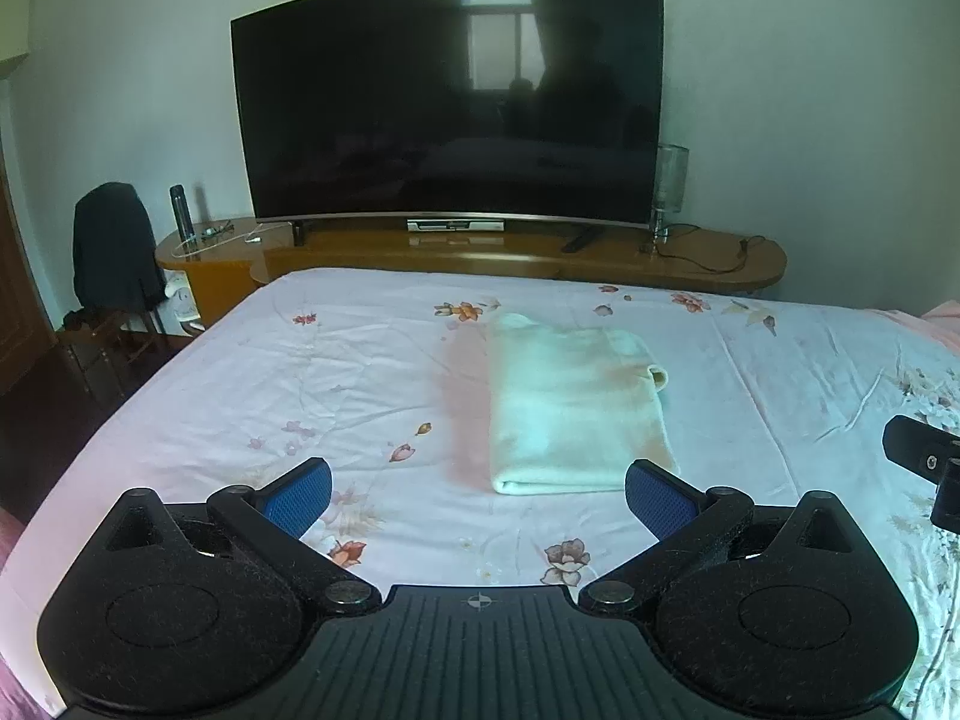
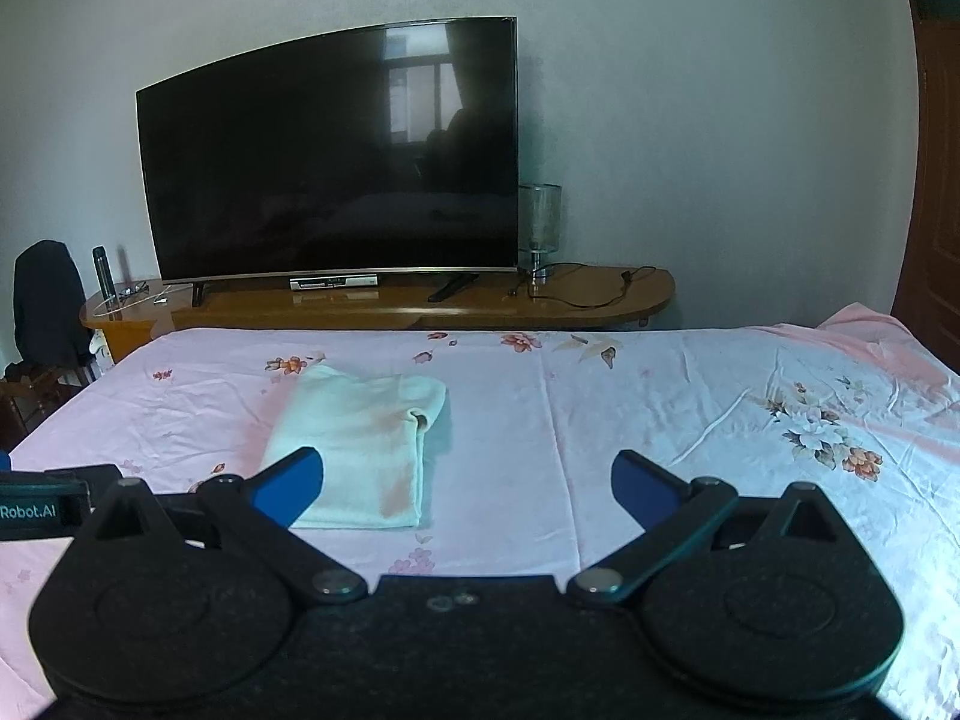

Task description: Fold small clothes

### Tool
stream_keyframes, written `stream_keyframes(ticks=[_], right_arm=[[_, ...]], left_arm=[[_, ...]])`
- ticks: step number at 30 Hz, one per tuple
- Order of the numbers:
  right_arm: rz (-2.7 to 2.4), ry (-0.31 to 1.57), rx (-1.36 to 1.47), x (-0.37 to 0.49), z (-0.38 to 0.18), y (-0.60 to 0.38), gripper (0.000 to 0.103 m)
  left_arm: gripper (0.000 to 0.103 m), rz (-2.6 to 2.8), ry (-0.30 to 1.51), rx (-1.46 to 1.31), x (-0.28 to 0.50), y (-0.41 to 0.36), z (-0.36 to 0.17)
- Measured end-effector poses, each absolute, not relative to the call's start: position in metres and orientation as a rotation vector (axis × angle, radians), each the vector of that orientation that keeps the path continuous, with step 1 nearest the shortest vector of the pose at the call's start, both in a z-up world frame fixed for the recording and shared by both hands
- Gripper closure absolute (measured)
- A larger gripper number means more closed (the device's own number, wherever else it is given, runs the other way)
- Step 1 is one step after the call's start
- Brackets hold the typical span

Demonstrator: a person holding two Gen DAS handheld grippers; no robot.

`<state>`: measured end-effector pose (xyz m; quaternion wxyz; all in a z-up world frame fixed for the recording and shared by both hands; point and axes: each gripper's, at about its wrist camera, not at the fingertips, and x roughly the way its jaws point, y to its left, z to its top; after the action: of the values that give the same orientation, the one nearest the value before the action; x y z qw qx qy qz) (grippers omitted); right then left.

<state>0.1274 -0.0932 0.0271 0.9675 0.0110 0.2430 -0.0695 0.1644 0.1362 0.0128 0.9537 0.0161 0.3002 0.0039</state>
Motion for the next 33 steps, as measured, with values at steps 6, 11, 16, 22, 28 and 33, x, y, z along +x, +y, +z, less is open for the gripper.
stream_keyframes(ticks=[6, 11, 16, 22, 28, 33], right_arm=[[-0.137, 0.509, 0.019, 0.132, 0.024, -0.091, 0.0], [-0.133, 0.524, 0.004, 0.134, 0.021, -0.089, 0.001], [-0.138, 0.533, 0.008, 0.138, 0.018, -0.092, 0.0], [-0.137, 0.54, 0.006, 0.139, 0.015, -0.093, 0.0], [-0.138, 0.548, 0.014, 0.14, 0.011, -0.096, 0.0], [-0.139, 0.551, 0.013, 0.139, 0.009, -0.098, 0.0]], left_arm=[[0.0, 0.012, 0.615, 0.036, 0.167, 0.135, 0.013], [0.0, 0.015, 0.613, 0.034, 0.167, 0.136, 0.013], [0.0, 0.023, 0.607, 0.036, 0.167, 0.136, 0.013], [0.0, 0.026, 0.606, 0.044, 0.166, 0.135, 0.012], [0.0, 0.027, 0.61, 0.041, 0.164, 0.136, 0.013], [0.0, 0.027, 0.614, 0.034, 0.164, 0.136, 0.012]])
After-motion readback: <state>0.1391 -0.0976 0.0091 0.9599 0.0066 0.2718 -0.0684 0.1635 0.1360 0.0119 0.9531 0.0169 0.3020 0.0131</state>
